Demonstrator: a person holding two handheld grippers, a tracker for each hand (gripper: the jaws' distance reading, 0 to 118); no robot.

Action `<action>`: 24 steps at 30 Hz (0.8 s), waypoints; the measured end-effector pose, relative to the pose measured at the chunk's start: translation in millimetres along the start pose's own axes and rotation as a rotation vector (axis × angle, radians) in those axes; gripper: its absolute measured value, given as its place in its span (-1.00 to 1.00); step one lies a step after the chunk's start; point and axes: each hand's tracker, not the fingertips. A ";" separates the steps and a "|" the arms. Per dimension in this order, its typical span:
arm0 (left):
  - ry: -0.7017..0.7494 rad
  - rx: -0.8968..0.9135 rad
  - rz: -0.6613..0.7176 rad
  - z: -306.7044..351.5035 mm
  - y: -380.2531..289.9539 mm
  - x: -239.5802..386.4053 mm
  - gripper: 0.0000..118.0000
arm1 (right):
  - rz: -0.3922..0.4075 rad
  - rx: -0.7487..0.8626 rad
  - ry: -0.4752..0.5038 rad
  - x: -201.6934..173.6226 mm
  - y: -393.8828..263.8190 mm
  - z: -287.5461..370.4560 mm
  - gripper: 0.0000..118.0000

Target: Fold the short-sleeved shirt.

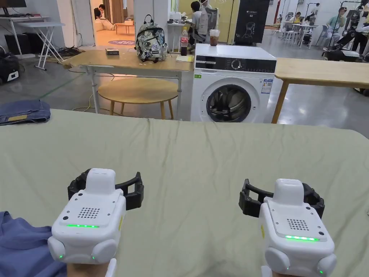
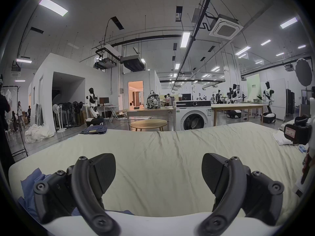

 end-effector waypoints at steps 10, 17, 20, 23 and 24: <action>0.009 -0.020 -0.046 1.2 -1.6 4.1 0.76 | 0.074 -0.044 -0.003 -5.2 -2.8 0.3 1.00; -0.093 -0.055 0.505 -0.1 -2.3 -33.6 0.76 | -0.474 -0.116 0.006 26.3 7.4 -1.3 1.00; -0.082 -0.043 0.638 -0.4 -0.8 -40.5 0.76 | -0.597 -0.113 -0.035 36.1 10.8 -3.3 1.00; -0.079 -0.033 0.385 -0.6 12.6 -20.2 0.76 | -0.379 -0.077 -0.010 25.5 15.9 -10.6 1.00; -0.058 -0.031 0.214 0.1 18.3 -8.5 0.76 | -0.241 -0.058 0.016 17.2 19.6 -11.0 1.00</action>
